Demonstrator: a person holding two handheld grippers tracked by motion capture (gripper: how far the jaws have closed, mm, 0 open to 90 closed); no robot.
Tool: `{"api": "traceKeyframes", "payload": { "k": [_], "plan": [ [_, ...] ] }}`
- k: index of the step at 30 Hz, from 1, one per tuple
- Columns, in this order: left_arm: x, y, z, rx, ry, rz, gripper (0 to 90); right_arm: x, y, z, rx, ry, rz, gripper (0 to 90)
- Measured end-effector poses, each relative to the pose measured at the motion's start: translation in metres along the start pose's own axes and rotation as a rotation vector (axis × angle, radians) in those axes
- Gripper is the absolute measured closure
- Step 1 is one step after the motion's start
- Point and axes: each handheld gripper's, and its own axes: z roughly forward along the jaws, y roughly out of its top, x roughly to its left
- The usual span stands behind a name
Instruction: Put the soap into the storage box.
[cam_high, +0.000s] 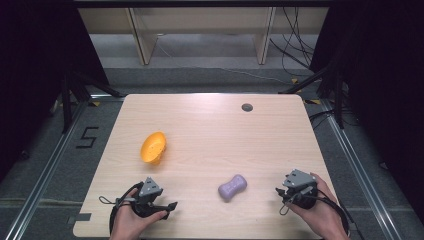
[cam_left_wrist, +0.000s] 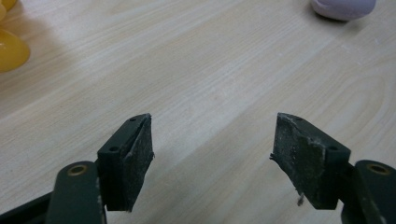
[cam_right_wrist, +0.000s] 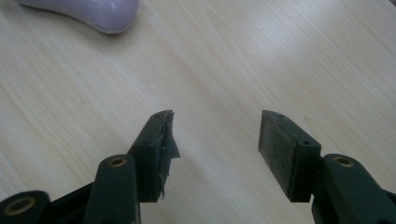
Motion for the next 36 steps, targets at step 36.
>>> {"api": "traceKeyframes", "payload": {
  "k": [36],
  "plan": [
    [0.017, -0.015, -0.019, -0.079, 0.038, -0.057, 25.8, 0.030, 0.106, 0.049, 0.168, 0.435, -0.498, 30.2]
  ]
}}
